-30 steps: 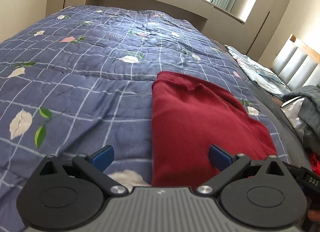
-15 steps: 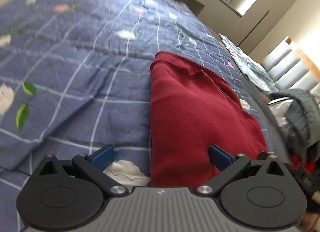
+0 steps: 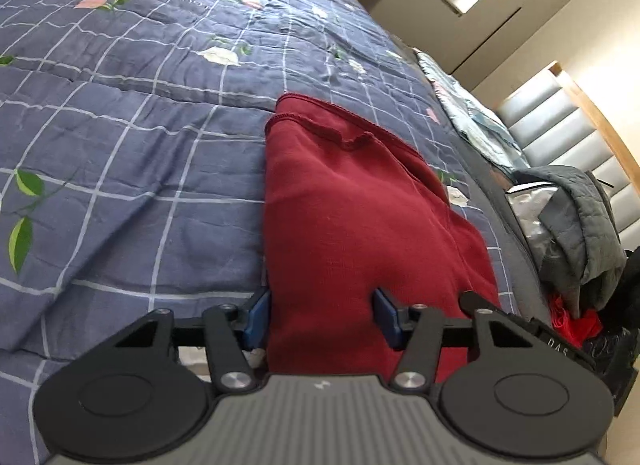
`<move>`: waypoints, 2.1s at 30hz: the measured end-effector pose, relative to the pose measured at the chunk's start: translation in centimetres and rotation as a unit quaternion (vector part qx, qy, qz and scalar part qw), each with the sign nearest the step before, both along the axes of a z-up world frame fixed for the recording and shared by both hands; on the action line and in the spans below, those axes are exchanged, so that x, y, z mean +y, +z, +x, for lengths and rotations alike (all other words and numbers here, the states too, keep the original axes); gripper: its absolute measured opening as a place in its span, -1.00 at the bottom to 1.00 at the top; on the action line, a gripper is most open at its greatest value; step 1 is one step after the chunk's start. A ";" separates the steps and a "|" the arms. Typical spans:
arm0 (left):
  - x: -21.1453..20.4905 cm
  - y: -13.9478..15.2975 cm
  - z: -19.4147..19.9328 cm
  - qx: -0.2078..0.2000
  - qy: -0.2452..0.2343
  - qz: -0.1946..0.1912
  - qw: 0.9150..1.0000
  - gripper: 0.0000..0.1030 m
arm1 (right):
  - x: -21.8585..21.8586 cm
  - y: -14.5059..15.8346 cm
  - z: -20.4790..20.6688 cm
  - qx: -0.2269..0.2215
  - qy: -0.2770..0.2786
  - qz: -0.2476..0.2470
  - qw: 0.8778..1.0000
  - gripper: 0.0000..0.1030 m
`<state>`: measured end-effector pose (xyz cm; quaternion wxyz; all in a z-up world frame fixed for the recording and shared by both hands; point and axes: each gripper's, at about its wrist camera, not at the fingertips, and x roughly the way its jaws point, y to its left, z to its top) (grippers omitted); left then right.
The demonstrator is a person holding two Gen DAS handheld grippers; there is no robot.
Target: Fold small clothes
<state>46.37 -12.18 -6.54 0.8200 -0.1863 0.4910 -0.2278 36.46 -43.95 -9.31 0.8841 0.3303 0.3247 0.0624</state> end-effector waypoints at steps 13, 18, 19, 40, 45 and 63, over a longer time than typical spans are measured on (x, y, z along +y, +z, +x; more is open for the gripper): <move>-1.9 1.8 0.1 0.002 0.001 0.053 0.999 -0.34 | 1.1 1.9 0.1 -0.004 -0.004 -0.021 1.000 -0.54; -2.1 2.8 0.1 -0.006 -0.004 0.058 0.998 -0.46 | 1.3 3.0 0.1 -0.019 0.002 -0.024 1.000 -0.57; -2.1 3.1 0.2 -0.008 -0.004 0.059 0.998 -0.47 | 1.4 3.3 0.2 -0.022 0.004 -0.025 0.999 -0.57; 8.1 9.4 -3.5 -0.077 0.046 0.094 0.992 -0.50 | 13.1 8.9 0.1 -0.095 0.070 -0.035 0.992 -0.59; 12.6 9.5 -5.3 -0.081 0.066 0.096 0.990 -0.49 | 17.4 8.8 -0.7 -0.094 0.086 -0.028 0.991 -0.59; 16.9 2.3 -9.0 -0.061 0.098 0.080 0.990 -0.17 | 22.2 4.4 -3.3 -0.040 0.091 -0.120 0.988 -0.35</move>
